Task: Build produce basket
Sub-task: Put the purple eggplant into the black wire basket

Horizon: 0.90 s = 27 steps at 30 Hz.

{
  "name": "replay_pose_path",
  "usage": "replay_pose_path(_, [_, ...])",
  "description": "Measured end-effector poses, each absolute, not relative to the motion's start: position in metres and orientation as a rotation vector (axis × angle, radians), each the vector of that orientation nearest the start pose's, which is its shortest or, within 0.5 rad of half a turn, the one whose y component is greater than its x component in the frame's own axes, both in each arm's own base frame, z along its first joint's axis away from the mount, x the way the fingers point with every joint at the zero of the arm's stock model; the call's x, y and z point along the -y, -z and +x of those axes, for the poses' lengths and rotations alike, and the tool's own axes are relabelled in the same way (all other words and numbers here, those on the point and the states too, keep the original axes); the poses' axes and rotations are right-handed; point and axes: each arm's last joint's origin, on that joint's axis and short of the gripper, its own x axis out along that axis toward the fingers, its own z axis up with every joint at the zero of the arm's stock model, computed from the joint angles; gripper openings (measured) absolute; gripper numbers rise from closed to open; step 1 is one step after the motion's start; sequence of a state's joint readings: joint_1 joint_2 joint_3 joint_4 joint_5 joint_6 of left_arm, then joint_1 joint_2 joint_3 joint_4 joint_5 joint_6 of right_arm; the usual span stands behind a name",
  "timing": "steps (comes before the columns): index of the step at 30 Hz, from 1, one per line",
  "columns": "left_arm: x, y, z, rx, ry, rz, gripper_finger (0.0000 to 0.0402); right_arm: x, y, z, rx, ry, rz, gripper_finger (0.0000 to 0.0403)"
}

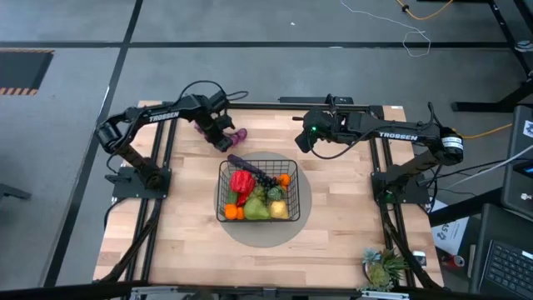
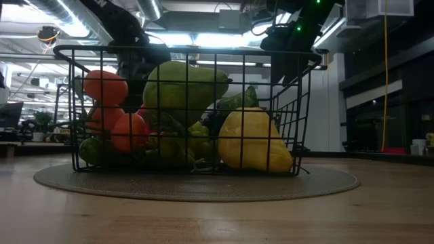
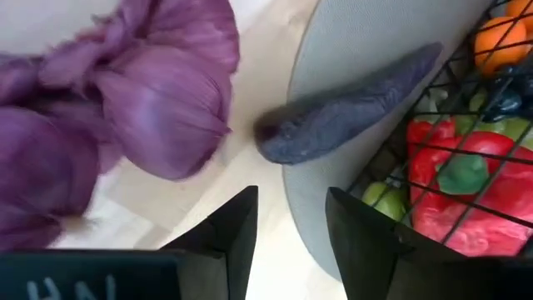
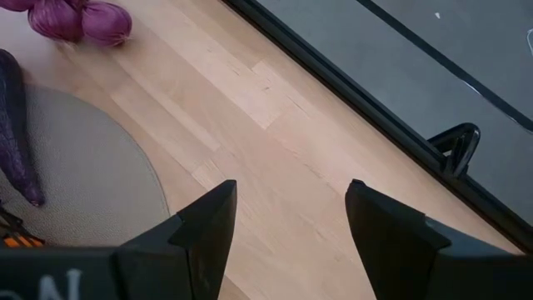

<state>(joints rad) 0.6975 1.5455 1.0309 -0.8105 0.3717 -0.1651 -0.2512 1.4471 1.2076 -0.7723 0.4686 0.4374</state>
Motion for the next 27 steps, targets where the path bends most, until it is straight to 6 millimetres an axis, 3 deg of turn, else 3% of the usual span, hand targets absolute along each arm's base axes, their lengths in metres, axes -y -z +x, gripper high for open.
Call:
replay_pose_path(8, [-0.180,-0.184,0.227,-1.180,-0.431,-0.888,0.0141,0.085,-0.286,0.277,-0.862,0.865,0.270,0.0226])
replay_pose_path(15, [-0.180,-0.161,0.239,-1.209,-0.418,-1.047,0.0141,0.084,-0.286,0.277,-0.865,0.861,0.272,0.0226])
replay_pose_path(27, [-0.173,-0.143,0.261,-1.175,-0.357,-1.123,0.0141,0.084,-0.286,0.276,-0.881,0.858,0.272,0.0226])
